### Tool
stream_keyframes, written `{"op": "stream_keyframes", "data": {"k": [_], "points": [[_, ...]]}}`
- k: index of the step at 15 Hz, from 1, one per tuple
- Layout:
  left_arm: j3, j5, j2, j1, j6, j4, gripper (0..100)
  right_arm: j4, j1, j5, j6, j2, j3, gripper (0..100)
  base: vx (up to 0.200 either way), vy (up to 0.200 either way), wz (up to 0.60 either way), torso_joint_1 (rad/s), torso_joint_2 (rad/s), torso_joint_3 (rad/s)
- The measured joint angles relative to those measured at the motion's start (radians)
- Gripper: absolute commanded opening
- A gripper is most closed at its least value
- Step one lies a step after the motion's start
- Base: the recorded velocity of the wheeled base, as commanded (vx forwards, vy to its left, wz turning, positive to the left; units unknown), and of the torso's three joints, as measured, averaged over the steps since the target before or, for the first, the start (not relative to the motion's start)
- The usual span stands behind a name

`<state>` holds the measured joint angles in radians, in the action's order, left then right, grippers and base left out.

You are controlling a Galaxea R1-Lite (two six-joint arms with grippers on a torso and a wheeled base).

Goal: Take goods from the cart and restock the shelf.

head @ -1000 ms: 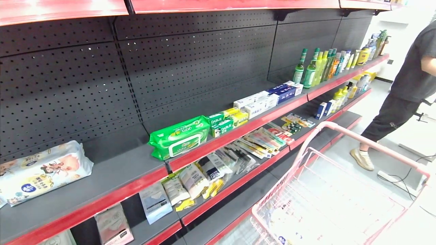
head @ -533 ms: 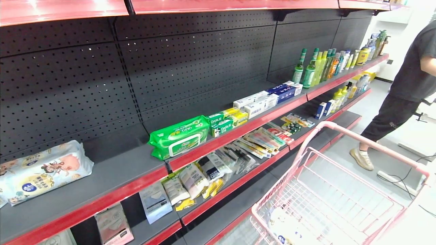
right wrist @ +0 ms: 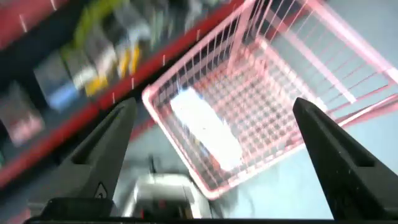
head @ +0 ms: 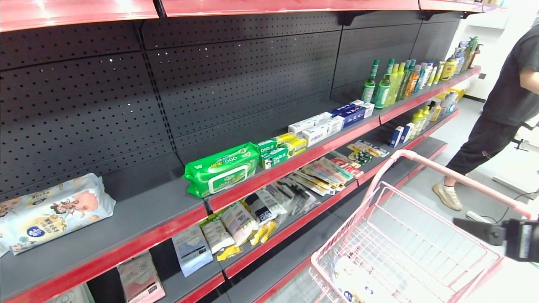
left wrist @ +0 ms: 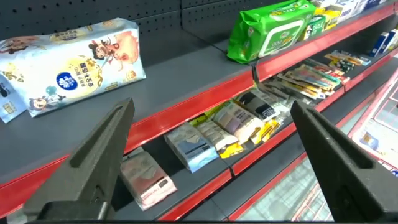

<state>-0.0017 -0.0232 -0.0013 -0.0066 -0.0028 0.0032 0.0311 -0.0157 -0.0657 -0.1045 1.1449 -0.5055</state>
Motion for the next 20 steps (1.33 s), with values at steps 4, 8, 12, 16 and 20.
{"op": "stream_keyframes", "data": {"k": [4, 8, 12, 16, 20], "points": [[0.0, 0.0, 0.0, 0.001, 0.0, 0.0, 100, 0.074, -0.01, -0.111, 0.215, 0.421, -0.014, 100, 0.0, 0.0, -0.3, 0.0, 0.0, 0.002], [0.0, 0.0, 0.0, 0.0, 0.003, 0.0, 100, 0.149, -0.017, -0.161, 0.332, 0.65, -0.016, 100, 0.0, 0.0, -0.15, 0.001, 0.0, -0.001], [0.0, 0.0, 0.0, 0.002, 0.003, -0.001, 100, 0.271, -0.048, -0.164, 0.367, 0.791, -0.027, 100, 0.0, 0.0, 0.0, -0.02, 0.04, 0.024], [0.0, 0.0, 0.0, 0.001, 0.003, 0.0, 100, 0.37, -0.078, -0.164, 0.415, 0.919, -0.024, 100, 0.0, 0.0, 0.0, -0.094, 0.21, 0.111], [0.0, 0.0, 0.0, 0.0, 0.003, 0.0, 100, 0.407, -0.085, -0.164, 0.468, 1.001, -0.018, 100, 0.0, 0.0, 0.0, -0.129, 0.27, 0.156]]}}
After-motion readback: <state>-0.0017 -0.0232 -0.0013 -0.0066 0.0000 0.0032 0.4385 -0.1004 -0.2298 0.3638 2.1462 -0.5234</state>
